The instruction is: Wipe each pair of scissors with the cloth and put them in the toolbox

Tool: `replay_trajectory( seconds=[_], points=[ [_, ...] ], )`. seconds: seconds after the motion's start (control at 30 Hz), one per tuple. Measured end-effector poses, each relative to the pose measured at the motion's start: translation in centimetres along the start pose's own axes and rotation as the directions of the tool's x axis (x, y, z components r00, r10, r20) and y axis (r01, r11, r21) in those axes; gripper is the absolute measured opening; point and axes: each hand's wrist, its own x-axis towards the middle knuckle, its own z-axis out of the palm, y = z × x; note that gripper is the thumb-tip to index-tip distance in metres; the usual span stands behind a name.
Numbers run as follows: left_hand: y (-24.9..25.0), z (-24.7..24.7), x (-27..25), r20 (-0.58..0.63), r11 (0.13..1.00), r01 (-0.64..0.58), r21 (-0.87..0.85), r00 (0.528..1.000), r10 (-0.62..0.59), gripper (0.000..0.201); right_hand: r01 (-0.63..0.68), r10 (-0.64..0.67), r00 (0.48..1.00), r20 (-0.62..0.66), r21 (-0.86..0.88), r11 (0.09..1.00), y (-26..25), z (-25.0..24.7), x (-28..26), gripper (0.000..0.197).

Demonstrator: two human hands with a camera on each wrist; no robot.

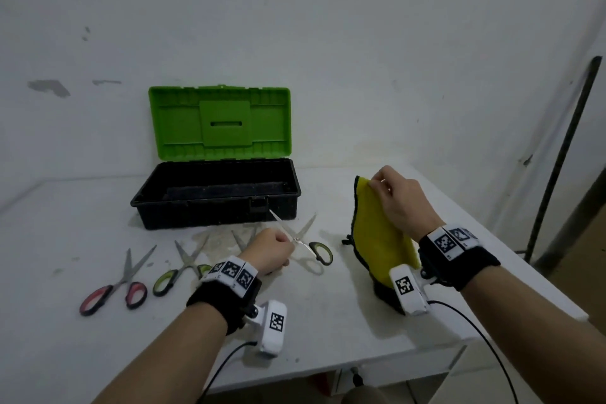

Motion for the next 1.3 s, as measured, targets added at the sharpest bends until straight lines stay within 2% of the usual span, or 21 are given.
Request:
replay_trajectory(
  seconds=[0.1,0.23,0.33,0.43,0.5,0.57,0.63,0.73,0.87,0.97,1.03,1.13,1.23,1.3],
  points=[
    [-0.1,-0.4,-0.1,-0.005,0.99,0.013,-0.144,1.0,-0.014,0.011,0.043,-0.042,0.999,0.015,-0.022,0.999,-1.0,0.1,0.3,0.016],
    [-0.4,-0.9,-0.6,0.015,0.971,-0.03,-0.239,0.999,0.035,0.014,-0.073,0.065,0.995,0.08,0.104,0.992,-1.4,1.6,-0.8,0.022],
    [-1.2,-1.0,-1.3,0.034,0.958,-0.078,-0.275,0.995,0.091,0.02,-0.209,0.153,0.966,0.207,0.281,0.937,-1.6,3.0,-1.9,0.032],
    [-2.5,-1.2,-1.7,0.047,0.967,-0.085,-0.242,0.994,0.099,0.038,-0.253,0.134,0.899,0.417,0.245,0.936,-0.9,4.3,-2.8,0.023],
    [-3.1,-1.3,-2.0,0.047,0.969,-0.106,-0.224,0.992,0.119,0.051,-0.236,0.101,0.88,0.464,0.241,0.941,-0.8,4.7,-3.4,0.015],
    [-3.2,-1.3,-2.3,0.057,0.966,-0.12,-0.227,0.989,0.136,0.053,-0.224,0.084,0.902,0.423,0.295,0.929,-1.1,5.0,-4.0,0.02],
    [-2.9,-1.1,-2.7,0.064,0.962,-0.147,-0.232,0.984,0.166,0.043,-0.223,0.077,0.926,0.369,0.372,0.901,-1.6,5.1,-4.5,0.022],
    [-2.2,-0.9,-3.0,0.071,0.963,-0.189,-0.192,0.976,0.206,0.031,-0.273,0.114,0.934,0.339,0.472,0.838,-2.0,5.9,-5.5,0.021],
    [-1.6,-1.2,-3.1,0.074,0.966,-0.259,-0.006,0.963,0.259,0.029,-0.377,0.178,0.897,0.404,0.49,0.786,-2.1,6.6,-6.4,0.019],
    [-1.4,-1.3,-3.0,0.058,0.95,-0.3,0.087,0.953,0.296,0.03,-0.328,0.09,0.887,0.454,0.479,0.814,-2.7,6.1,-6.8,0.016],
    [-1.4,-1.3,-2.9,0.042,0.956,-0.291,0.033,0.956,0.29,0.03,-0.24,0.0,0.897,0.442,0.487,0.84,-3.3,5.7,-6.9,0.021],
    [-1.6,-1.0,-2.9,0.045,0.961,-0.256,-0.105,0.964,0.262,0.029,-0.122,-0.066,0.914,0.401,0.426,0.896,-3.6,5.5,-6.6,0.019],
    [-1.6,-0.5,-3.1,0.066,0.959,-0.23,-0.165,0.968,0.243,0.027,-0.109,-0.049,0.954,0.296,0.493,0.863,-4.2,5.6,-6.4,0.012],
    [-1.6,0.0,-3.2,0.089,0.953,-0.197,-0.229,0.971,0.222,0.036,-0.072,-0.033,0.978,0.204,0.487,0.87,-4.6,5.9,-6.3,0.013]
  ],
)
